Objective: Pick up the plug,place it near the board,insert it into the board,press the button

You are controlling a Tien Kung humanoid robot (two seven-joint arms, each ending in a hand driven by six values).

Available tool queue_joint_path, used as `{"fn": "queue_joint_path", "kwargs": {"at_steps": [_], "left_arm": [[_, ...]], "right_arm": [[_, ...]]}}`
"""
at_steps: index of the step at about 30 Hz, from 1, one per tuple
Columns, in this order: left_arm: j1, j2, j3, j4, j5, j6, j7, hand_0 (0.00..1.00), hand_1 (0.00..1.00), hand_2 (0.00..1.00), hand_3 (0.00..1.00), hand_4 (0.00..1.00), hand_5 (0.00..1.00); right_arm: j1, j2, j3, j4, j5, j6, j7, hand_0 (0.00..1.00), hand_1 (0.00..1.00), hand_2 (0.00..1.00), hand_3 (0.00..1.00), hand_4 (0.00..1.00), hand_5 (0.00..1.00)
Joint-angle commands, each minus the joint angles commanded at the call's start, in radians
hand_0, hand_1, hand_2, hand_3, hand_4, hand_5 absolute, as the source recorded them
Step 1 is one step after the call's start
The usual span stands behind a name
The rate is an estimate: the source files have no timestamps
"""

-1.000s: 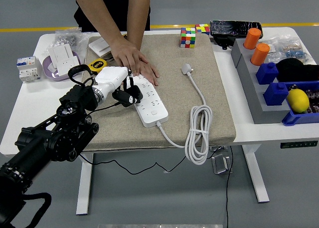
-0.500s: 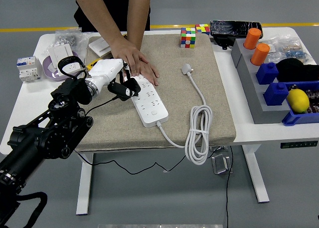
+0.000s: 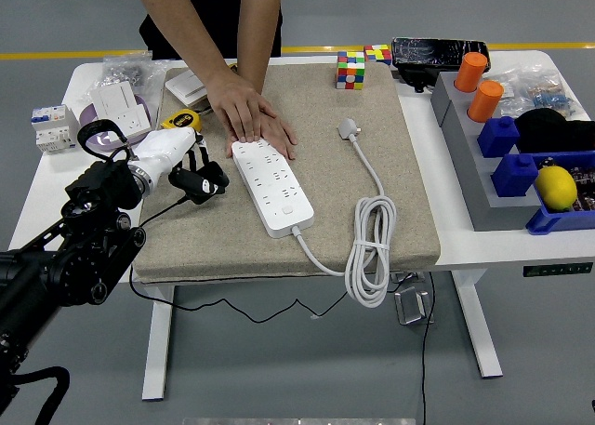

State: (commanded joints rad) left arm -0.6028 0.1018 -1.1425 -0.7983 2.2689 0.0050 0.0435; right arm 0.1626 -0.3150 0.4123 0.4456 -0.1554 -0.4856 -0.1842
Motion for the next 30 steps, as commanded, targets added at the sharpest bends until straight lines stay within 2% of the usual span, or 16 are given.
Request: {"fn": "queue_joint_path", "kwargs": {"at_steps": [1, 2, 4, 7, 8, 13, 14, 19, 20, 24, 25, 26, 28, 30], "left_arm": [[0.002, 0.000, -0.002, 0.005, 0.000, 0.001, -0.001, 0.278, 0.210, 0.256, 0.280, 0.600, 0.078], [0.004, 0.000, -0.003, 0.009, 0.000, 0.004, -0.001, 0.313, 0.317, 0.284, 0.308, 0.694, 0.148], [0.018, 0.002, -0.009, 0.008, 0.000, 0.007, -0.006, 0.313, 0.317, 0.284, 0.308, 0.694, 0.148], [0.033, 0.004, -0.022, 0.001, 0.000, -0.012, -0.008, 0.313, 0.317, 0.284, 0.308, 0.694, 0.148], [0.035, 0.003, -0.028, 0.001, -0.001, -0.012, -0.011, 0.483, 0.673, 0.544, 0.414, 0.998, 0.539], [0.036, 0.005, -0.039, 0.003, -0.028, -0.005, -0.022, 0.483, 0.673, 0.544, 0.414, 0.998, 0.539], [0.037, 0.005, -0.042, 0.003, -0.031, -0.004, -0.024, 0.623, 0.780, 0.679, 0.543, 0.998, 0.656], [0.043, 0.005, -0.063, -0.008, -0.034, -0.014, -0.028, 0.623, 0.780, 0.679, 0.543, 0.998, 0.656], [0.045, 0.005, -0.070, -0.012, -0.033, -0.017, -0.028, 0.735, 0.849, 0.783, 0.699, 0.998, 0.737], [0.055, 0.005, -0.109, -0.032, -0.036, -0.047, -0.023, 0.735, 0.849, 0.783, 0.699, 0.998, 0.737], [0.063, 0.004, -0.129, -0.048, -0.044, -0.064, -0.019, 0.735, 0.849, 0.783, 0.699, 0.998, 0.737], [0.072, 0.004, -0.149, -0.068, -0.056, -0.083, -0.013, 0.967, 0.998, 0.945, 0.915, 0.998, 0.998], [0.091, 0.000, -0.190, -0.111, -0.084, -0.103, -0.003, 0.967, 0.998, 0.945, 0.915, 0.998, 0.998], [0.132, -0.016, -0.255, -0.180, -0.154, -0.086, 0.010, 0.967, 0.998, 0.945, 0.915, 0.998, 0.998]], "right_arm": [[-0.001, 0.000, -0.001, 0.000, 0.001, 0.000, 0.000, 0.998, 0.942, 0.879, 0.915, 0.998, 0.998], [-0.002, -0.001, -0.002, -0.001, 0.002, 0.000, 0.000, 0.998, 0.942, 0.880, 0.914, 0.998, 0.998], [-0.006, -0.001, -0.002, -0.002, 0.004, 0.001, 0.000, 0.998, 0.942, 0.880, 0.914, 0.998, 0.998], [-0.010, -0.001, -0.002, -0.002, 0.004, 0.001, -0.001, 0.998, 0.942, 0.880, 0.914, 0.998, 0.998], [-0.012, -0.001, -0.002, -0.002, 0.004, 0.001, -0.001, 0.998, 0.942, 0.879, 0.914, 0.998, 0.998], [-0.011, -0.001, -0.001, -0.001, 0.001, 0.002, -0.001, 0.998, 0.942, 0.879, 0.914, 0.998, 0.998], [-0.010, -0.002, 0.001, -0.001, -0.001, 0.001, 0.000, 0.998, 0.942, 0.879, 0.913, 0.998, 0.998], [-0.010, -0.001, 0.001, -0.001, 0.000, 0.002, -0.001, 0.998, 0.942, 0.879, 0.913, 0.998, 0.998], [-0.011, -0.001, 0.001, -0.002, 0.001, 0.002, -0.001, 0.998, 0.942, 0.879, 0.914, 0.998, 0.998], [-0.013, -0.001, -0.001, -0.004, 0.011, 0.003, 0.003, 0.998, 0.942, 0.879, 0.914, 0.998, 0.998], [-0.012, 0.000, 0.000, -0.004, 0.010, 0.004, 0.002, 0.998, 0.942, 0.879, 0.914, 0.998, 0.998], [-0.012, 0.000, 0.001, -0.005, 0.009, 0.004, 0.001, 0.998, 0.942, 0.877, 0.913, 0.998, 0.998], [-0.010, 0.001, 0.003, -0.005, 0.008, 0.005, 0.000, 0.998, 0.942, 0.877, 0.913, 0.998, 0.998], [-0.008, 0.002, 0.007, -0.003, 0.004, 0.004, -0.001, 0.998, 0.942, 0.877, 0.913, 0.998, 0.998]]}}
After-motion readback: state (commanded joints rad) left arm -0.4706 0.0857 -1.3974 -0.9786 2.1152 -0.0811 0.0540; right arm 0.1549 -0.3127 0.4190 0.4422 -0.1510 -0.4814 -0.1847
